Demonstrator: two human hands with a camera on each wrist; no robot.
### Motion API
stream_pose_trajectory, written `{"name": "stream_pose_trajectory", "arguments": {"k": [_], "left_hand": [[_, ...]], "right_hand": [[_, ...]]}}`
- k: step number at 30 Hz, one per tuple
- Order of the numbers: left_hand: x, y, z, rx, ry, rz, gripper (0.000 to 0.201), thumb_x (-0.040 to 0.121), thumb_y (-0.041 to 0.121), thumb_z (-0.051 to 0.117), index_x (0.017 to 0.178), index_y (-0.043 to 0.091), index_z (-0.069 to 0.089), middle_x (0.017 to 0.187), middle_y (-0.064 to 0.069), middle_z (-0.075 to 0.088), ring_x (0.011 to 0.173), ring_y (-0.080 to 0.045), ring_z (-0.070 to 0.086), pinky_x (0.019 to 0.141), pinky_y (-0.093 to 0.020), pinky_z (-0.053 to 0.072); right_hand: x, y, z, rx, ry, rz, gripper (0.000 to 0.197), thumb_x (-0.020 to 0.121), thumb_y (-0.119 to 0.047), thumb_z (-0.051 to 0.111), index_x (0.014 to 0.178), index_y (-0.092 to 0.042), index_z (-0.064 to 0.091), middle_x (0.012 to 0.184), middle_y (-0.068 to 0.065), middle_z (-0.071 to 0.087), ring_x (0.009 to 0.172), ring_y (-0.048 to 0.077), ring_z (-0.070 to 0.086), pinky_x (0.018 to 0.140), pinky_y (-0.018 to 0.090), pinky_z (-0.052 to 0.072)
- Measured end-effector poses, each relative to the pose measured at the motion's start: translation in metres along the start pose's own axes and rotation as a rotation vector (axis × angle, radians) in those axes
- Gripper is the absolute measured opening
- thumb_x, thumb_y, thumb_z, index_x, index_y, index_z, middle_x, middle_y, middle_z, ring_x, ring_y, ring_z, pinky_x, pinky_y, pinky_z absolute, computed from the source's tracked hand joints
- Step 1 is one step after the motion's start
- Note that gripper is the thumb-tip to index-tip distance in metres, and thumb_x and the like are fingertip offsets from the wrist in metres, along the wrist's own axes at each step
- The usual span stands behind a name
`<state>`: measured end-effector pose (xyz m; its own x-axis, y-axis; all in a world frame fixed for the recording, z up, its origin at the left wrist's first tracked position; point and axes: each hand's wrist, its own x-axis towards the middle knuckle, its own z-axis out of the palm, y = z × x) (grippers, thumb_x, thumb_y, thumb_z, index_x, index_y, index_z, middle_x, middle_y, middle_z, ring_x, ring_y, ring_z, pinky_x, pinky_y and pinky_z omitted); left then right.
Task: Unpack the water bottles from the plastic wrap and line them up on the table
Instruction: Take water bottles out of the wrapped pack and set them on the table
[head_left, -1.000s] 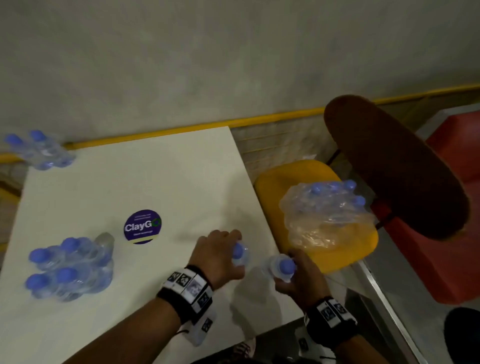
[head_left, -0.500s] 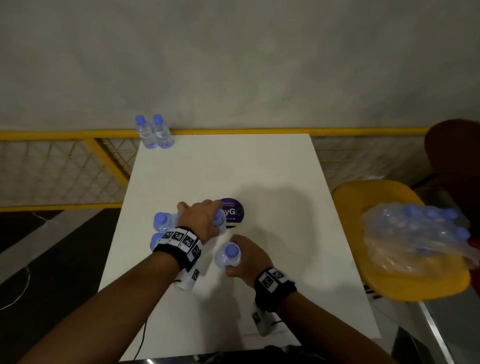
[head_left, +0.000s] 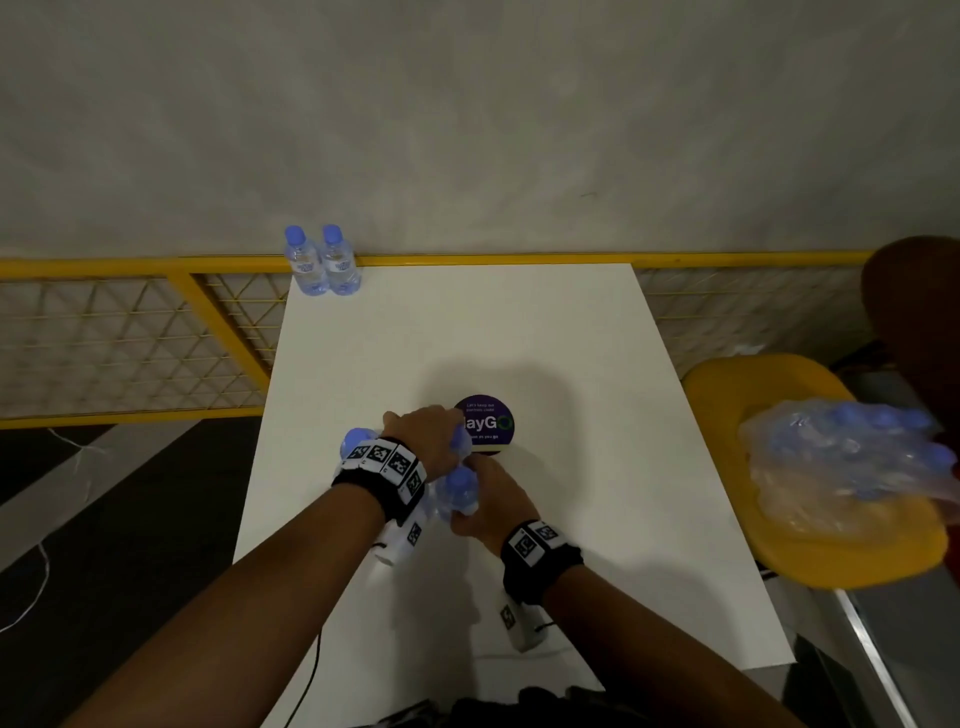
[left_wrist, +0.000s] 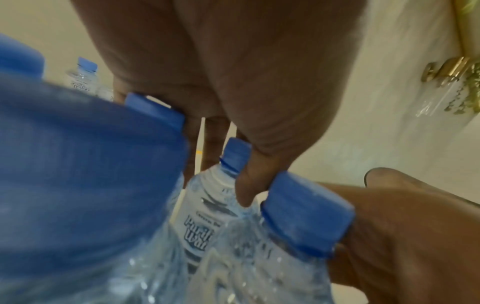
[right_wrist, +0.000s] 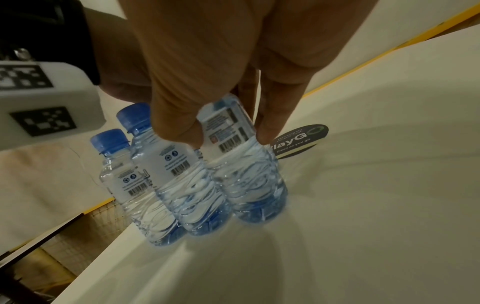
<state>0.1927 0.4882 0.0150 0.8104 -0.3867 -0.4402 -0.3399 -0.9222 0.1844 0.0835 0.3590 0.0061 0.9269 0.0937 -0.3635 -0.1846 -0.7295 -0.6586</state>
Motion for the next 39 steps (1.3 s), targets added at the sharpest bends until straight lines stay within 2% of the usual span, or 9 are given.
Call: {"name": "stream_pose_trajectory", "arguments": {"k": [3, 7, 14, 19, 22, 24, 30, 34, 39], "left_hand": [[0.0, -0.006, -0.004, -0.043, -0.052, 0.039, 0.045, 0.086, 0.04, 0.06, 0.13, 0.031, 0.054, 0.125, 0.002, 0.062, 0.113, -0.025, 0.062, 0.1, -0.049, 0.046], [-0.004, -0.009, -0.008, -0.059, -0.052, 0.073, 0.035, 0.083, 0.042, 0.063, 0.115, 0.028, 0.059, 0.113, 0.001, 0.066, 0.102, -0.025, 0.064, 0.094, -0.048, 0.053], [-0.01, -0.005, -0.011, -0.068, -0.048, 0.059, 0.034, 0.083, 0.043, 0.063, 0.112, 0.027, 0.057, 0.108, 0.001, 0.065, 0.099, -0.025, 0.064, 0.093, -0.047, 0.053], [-0.021, -0.001, -0.024, -0.034, -0.044, 0.064, 0.045, 0.079, 0.052, 0.059, 0.119, 0.033, 0.058, 0.117, 0.005, 0.066, 0.101, -0.022, 0.063, 0.092, -0.046, 0.053], [-0.033, 0.017, -0.04, -0.025, 0.06, 0.11, 0.064, 0.08, 0.057, 0.06, 0.139, 0.032, 0.052, 0.128, 0.002, 0.06, 0.114, -0.026, 0.06, 0.097, -0.047, 0.051], [-0.041, 0.045, -0.052, -0.05, 0.102, 0.181, 0.06, 0.086, 0.052, 0.062, 0.14, 0.029, 0.053, 0.131, 0.001, 0.06, 0.116, -0.026, 0.06, 0.098, -0.045, 0.051], [-0.034, 0.167, -0.029, -0.256, 0.02, 0.452, 0.033, 0.095, 0.039, 0.061, 0.124, 0.023, 0.064, 0.118, 0.0, 0.065, 0.108, -0.021, 0.062, 0.094, -0.036, 0.051], [-0.022, 0.274, 0.001, -0.271, -0.146, 0.594, 0.031, 0.096, 0.034, 0.061, 0.123, 0.019, 0.068, 0.12, -0.002, 0.068, 0.107, -0.02, 0.064, 0.087, -0.028, 0.046], [-0.002, 0.399, 0.047, -0.321, -0.344, 0.635, 0.039, 0.097, 0.033, 0.063, 0.133, 0.018, 0.063, 0.133, -0.005, 0.065, 0.117, -0.024, 0.064, 0.095, -0.033, 0.051]], "right_hand": [[-0.003, -0.001, 0.001, 0.108, 0.02, -0.007, 0.065, 0.074, -0.019, 0.077, 0.127, -0.028, 0.04, 0.105, -0.006, 0.057, 0.093, 0.014, 0.059, 0.08, 0.027, 0.049], [-0.002, -0.005, 0.004, 0.077, 0.048, -0.062, 0.076, 0.075, -0.023, 0.077, 0.137, -0.033, 0.035, 0.127, -0.004, 0.055, 0.114, 0.014, 0.055, 0.101, 0.03, 0.044], [-0.004, -0.003, 0.002, 0.116, 0.028, -0.076, 0.068, 0.076, -0.016, 0.077, 0.133, -0.023, 0.041, 0.114, 0.003, 0.06, 0.099, 0.017, 0.058, 0.084, 0.023, 0.043], [-0.012, -0.003, -0.017, 0.095, -0.056, -0.062, 0.071, 0.076, -0.011, 0.08, 0.136, -0.002, 0.043, 0.128, 0.015, 0.055, 0.111, 0.028, 0.058, 0.095, 0.033, 0.049], [-0.021, 0.019, -0.026, 0.081, -0.047, -0.023, 0.1, 0.071, -0.039, 0.084, 0.148, -0.006, 0.03, 0.139, 0.007, 0.046, 0.115, 0.022, 0.056, 0.094, 0.028, 0.048], [-0.03, 0.047, -0.037, 0.134, 0.008, 0.037, 0.109, 0.065, -0.05, 0.085, 0.151, -0.022, 0.025, 0.141, -0.005, 0.043, 0.109, 0.013, 0.057, 0.092, 0.03, 0.052], [-0.102, 0.16, -0.114, 0.184, 0.261, 0.255, 0.057, 0.076, -0.039, 0.081, 0.126, -0.025, 0.055, 0.121, -0.007, 0.058, 0.089, 0.004, 0.064, 0.071, 0.015, 0.053], [-0.159, 0.251, -0.183, 0.196, 0.46, 0.508, 0.045, 0.086, -0.033, 0.073, 0.124, -0.015, 0.058, 0.12, 0.004, 0.064, 0.09, 0.02, 0.064, 0.075, 0.031, 0.05], [-0.196, 0.353, -0.261, 0.303, 0.621, 0.691, 0.066, 0.088, -0.029, 0.071, 0.143, -0.01, 0.04, 0.133, 0.01, 0.056, 0.102, 0.025, 0.058, 0.085, 0.039, 0.05]]}}
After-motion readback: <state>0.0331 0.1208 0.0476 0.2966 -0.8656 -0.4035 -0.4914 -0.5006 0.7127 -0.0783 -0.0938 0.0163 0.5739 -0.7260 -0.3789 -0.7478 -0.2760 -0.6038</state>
